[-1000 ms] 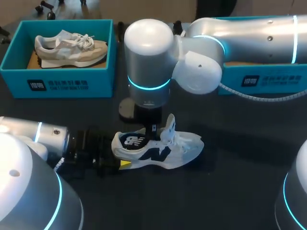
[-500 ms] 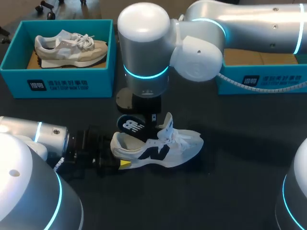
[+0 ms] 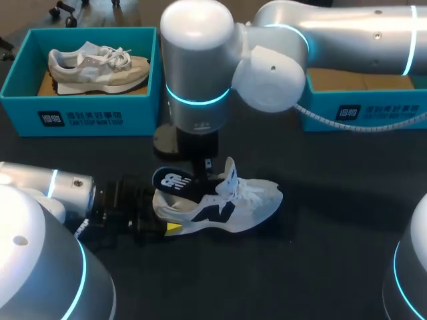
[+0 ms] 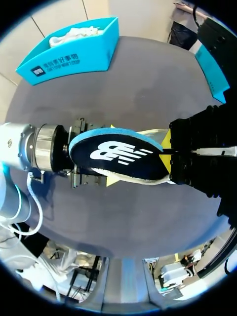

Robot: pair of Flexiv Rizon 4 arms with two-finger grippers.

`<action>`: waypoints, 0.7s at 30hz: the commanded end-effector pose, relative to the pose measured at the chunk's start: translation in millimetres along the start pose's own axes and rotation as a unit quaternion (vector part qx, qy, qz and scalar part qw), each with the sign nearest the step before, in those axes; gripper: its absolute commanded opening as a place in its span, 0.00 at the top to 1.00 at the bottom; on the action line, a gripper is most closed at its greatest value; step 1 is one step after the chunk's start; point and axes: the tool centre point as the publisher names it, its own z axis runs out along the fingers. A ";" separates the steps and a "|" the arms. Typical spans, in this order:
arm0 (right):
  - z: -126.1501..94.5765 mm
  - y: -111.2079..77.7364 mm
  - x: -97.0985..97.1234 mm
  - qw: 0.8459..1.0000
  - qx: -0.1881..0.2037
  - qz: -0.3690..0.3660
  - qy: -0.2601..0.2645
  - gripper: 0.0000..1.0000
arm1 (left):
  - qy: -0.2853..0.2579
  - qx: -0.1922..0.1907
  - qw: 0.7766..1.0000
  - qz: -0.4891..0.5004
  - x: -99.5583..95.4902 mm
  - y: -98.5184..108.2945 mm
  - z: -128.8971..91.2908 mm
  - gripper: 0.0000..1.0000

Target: Take the shoe out of the shoebox, open the shoe tongue, remove and reinsert the insole, then place the shoe into the shoebox

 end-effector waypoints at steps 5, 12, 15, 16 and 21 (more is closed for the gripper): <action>11.1 12.5 -3.9 1.000 -0.013 -0.019 0.007 1.00 | 0.000 -0.002 1.000 0.000 0.3 -0.2 0.8 1.00; 8.5 18.1 -2.7 0.999 -0.014 -0.030 0.013 1.00 | 0.000 -0.002 1.000 0.000 0.3 -0.2 0.8 1.00; 7.0 22.2 -2.4 0.999 -0.024 -0.037 0.026 1.00 | 0.000 -0.002 1.000 0.000 0.3 -0.2 0.8 1.00; 7.2 23.5 -2.4 0.998 -0.027 -0.038 0.030 1.00 | 0.000 -0.002 1.000 0.000 0.3 -0.2 0.8 1.00; 10.7 25.4 -3.1 0.998 -0.035 -0.035 0.048 1.00 | 0.000 -0.002 1.000 0.000 0.3 -0.2 0.8 1.00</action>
